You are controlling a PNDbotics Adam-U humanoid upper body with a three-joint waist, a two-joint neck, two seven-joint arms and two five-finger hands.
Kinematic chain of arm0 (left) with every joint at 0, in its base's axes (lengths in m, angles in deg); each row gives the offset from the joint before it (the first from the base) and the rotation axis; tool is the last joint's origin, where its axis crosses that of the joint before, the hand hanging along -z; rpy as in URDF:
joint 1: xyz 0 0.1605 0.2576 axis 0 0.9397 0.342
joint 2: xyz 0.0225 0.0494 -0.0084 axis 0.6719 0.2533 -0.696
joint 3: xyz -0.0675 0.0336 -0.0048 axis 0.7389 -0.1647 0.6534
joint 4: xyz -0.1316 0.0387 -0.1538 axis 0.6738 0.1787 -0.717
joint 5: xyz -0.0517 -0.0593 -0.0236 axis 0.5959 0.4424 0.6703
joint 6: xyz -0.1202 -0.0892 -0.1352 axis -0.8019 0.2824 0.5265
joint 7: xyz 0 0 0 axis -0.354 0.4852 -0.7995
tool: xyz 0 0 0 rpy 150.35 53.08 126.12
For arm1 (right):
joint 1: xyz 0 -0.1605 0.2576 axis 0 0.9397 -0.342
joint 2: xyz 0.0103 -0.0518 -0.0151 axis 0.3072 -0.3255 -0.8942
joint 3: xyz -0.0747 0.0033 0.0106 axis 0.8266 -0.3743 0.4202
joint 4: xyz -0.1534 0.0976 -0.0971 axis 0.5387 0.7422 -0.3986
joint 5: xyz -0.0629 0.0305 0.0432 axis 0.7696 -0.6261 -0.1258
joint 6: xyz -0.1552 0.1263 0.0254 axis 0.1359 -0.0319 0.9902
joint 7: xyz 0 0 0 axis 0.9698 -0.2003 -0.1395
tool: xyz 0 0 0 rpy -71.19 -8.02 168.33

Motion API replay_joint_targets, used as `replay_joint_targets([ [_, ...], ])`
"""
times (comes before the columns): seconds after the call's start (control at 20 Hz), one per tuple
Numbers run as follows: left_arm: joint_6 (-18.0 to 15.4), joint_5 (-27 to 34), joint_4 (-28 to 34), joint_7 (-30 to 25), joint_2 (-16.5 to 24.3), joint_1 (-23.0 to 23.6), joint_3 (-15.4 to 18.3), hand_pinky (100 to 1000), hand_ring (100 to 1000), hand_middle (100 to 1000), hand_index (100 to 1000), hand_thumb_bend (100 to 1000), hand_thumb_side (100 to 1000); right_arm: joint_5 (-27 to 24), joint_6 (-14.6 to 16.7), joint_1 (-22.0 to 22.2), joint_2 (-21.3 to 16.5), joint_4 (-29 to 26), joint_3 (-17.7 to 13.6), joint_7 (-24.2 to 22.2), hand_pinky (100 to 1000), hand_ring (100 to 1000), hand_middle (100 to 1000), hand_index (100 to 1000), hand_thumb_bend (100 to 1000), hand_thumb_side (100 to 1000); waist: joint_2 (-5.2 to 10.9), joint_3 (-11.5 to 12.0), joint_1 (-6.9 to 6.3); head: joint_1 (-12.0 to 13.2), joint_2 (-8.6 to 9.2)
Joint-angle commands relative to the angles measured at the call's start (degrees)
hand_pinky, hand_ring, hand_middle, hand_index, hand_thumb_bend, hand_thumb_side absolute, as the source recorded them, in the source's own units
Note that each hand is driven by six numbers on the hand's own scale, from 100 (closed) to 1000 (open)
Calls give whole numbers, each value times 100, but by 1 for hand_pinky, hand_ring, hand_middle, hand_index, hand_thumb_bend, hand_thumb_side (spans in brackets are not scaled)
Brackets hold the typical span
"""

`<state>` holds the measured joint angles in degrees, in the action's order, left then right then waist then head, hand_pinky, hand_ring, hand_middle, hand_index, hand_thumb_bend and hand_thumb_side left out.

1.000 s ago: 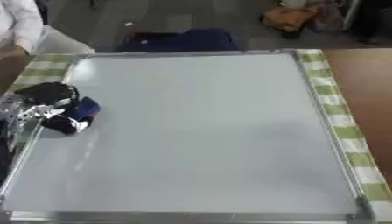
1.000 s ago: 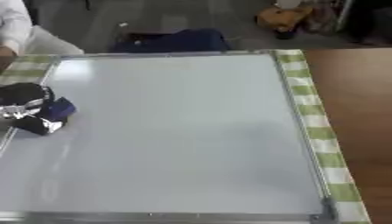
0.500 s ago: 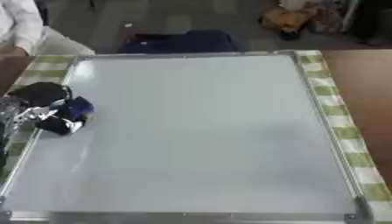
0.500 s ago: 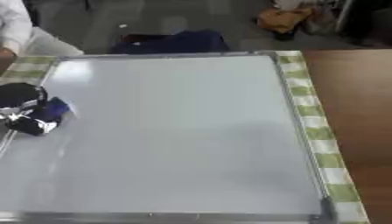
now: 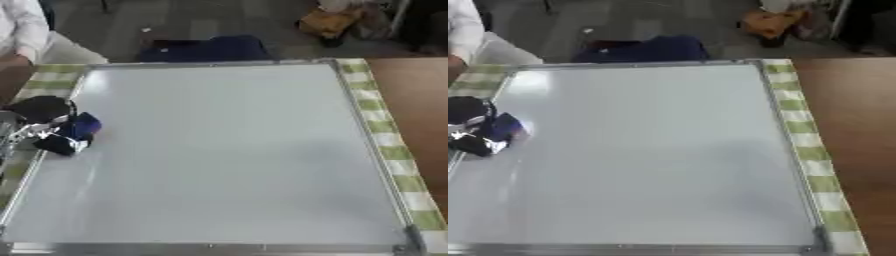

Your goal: Wipe the whiteboard clean with a brush.

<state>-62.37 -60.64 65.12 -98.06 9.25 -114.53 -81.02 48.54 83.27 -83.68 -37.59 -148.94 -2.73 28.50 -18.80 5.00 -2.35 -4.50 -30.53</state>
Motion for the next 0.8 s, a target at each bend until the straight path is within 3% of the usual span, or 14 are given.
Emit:
replay_joint_targets([
  [0.05,-213,116,-76,-192,107,-12,-46,754,570,311,173,100,610,-6,4,-19,-92,-81,-60,15,681,588,492,548,100,1000,101,-6,29,-13,61],
  [0.8,-906,461,365,-552,-41,2,-411,748,560,300,174,100,612,23,-25,6,-71,-81,-71,24,682,588,491,548,100,1000,116,-1,14,-16,33],
])
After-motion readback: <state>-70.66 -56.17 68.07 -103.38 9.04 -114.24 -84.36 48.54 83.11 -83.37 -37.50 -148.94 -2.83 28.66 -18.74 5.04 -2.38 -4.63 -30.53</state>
